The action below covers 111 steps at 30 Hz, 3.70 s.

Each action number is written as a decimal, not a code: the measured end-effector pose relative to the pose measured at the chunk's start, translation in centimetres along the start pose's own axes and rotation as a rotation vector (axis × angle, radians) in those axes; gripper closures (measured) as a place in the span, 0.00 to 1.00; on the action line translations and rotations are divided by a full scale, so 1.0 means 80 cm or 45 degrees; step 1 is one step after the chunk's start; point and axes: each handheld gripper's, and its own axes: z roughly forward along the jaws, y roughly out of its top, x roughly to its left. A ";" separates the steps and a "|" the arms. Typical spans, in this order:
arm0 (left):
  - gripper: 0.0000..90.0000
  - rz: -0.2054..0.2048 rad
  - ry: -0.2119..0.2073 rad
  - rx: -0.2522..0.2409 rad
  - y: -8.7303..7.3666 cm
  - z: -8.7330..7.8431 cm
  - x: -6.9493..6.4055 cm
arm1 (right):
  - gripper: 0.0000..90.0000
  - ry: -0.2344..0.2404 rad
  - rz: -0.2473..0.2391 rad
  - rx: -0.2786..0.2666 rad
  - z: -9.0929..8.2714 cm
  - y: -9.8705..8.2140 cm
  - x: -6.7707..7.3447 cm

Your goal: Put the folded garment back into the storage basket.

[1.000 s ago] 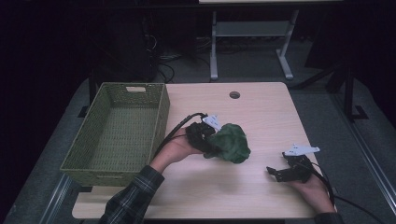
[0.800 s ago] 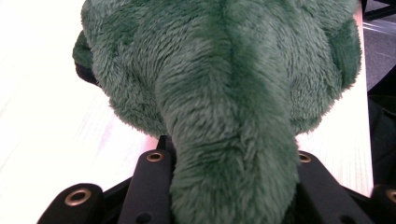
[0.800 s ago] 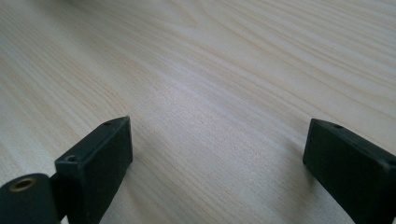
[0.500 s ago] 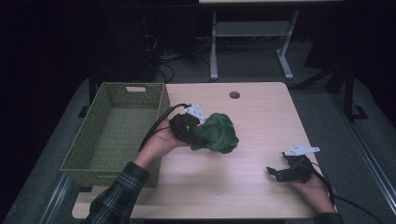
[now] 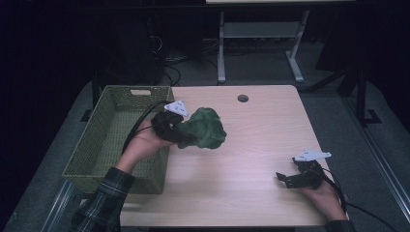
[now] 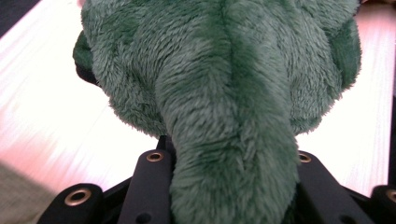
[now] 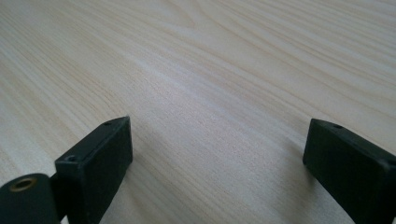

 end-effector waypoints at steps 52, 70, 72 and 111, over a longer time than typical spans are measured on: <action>0.74 -0.580 0.522 0.009 -0.171 -0.085 0.096 | 0.09 -0.009 0.005 0.001 0.000 0.000 0.000; 0.70 -0.648 0.485 0.131 -0.210 -0.045 0.105 | 0.09 -0.009 0.005 0.001 0.000 0.000 0.000; 0.68 -0.652 0.480 0.146 -0.211 -0.043 0.105 | 0.09 -0.009 0.005 0.001 0.000 0.000 0.000; 0.17 -0.515 0.474 -0.080 -0.146 -0.055 0.071 | 0.09 -0.012 0.005 0.000 0.000 0.000 0.000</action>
